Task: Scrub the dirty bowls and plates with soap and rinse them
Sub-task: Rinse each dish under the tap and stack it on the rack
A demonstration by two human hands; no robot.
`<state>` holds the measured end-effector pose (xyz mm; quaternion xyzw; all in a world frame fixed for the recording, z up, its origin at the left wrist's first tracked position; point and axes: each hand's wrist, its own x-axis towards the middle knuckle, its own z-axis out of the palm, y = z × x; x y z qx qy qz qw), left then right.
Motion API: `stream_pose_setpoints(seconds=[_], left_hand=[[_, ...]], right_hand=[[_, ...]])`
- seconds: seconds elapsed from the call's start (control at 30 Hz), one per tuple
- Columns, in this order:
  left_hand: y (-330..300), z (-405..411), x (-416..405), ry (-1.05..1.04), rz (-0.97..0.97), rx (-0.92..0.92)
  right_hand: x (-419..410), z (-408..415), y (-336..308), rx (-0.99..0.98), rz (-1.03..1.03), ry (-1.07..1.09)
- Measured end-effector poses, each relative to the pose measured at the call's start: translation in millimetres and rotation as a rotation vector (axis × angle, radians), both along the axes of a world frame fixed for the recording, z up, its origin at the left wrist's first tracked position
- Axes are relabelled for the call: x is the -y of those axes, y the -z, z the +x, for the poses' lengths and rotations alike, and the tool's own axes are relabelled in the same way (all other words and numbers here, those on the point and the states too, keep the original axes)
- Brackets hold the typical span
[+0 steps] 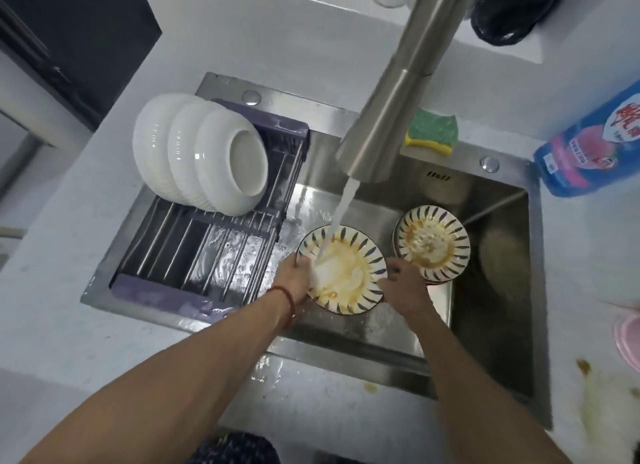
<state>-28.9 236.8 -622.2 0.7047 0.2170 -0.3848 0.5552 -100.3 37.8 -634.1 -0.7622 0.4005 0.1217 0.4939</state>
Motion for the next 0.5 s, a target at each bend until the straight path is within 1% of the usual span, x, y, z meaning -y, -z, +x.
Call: stream_pose_setpoints(seconds=[0.03, 0.07, 0.1, 0.13, 0.17, 0.27, 0.33, 0.37, 0.43, 0.5], left_hand=[[8.3, -1.4, -3.8, -0.021, 0.02, -0.005], [7.1, -2.8, -3.8, -0.045, 0.022, -0.01], [9.5, -5.2, -3.5, -0.073, 0.015, -0.027], [7.3, -6.8, -1.2, -0.103, -0.012, -0.045], [9.5, -7.6, 1.1, -0.127, -0.059, -0.06], [11.8, -7.8, 3.1, -0.158, -0.157, -0.088], [13.1, -2.5, 2.6, -0.201, -0.218, -0.109], [13.4, 0.9, 1.9, -0.225, -0.22, -0.114], [13.9, 7.0, 1.6, -0.262, -0.204, -0.118], [14.3, 13.5, 1.4, -0.329, -0.211, -0.12]], right_hand=[[-9.6, 0.6, -0.7, -0.027, -0.206, -0.159], [-19.6, 2.2, -0.6, -0.045, -0.471, -0.335], [-33.1, 5.2, -1.0, -0.048, -0.692, -0.514], [-43.6, 10.2, 1.4, -0.036, -0.782, -0.65], [-54.3, 17.5, 3.7, -0.04, -0.766, -0.739], [-76.2, 44.3, 21.5, -0.102, -0.542, -0.863], [-80.9, 55.3, 29.0, -0.019, -0.435, -0.992], [-79.1, 53.5, 27.8, 0.031, -0.341, -1.047], [-64.5, 33.4, 18.2, 0.137, -0.189, -1.127], [-33.2, 5.6, 11.7, 0.159, -0.126, -1.163]])
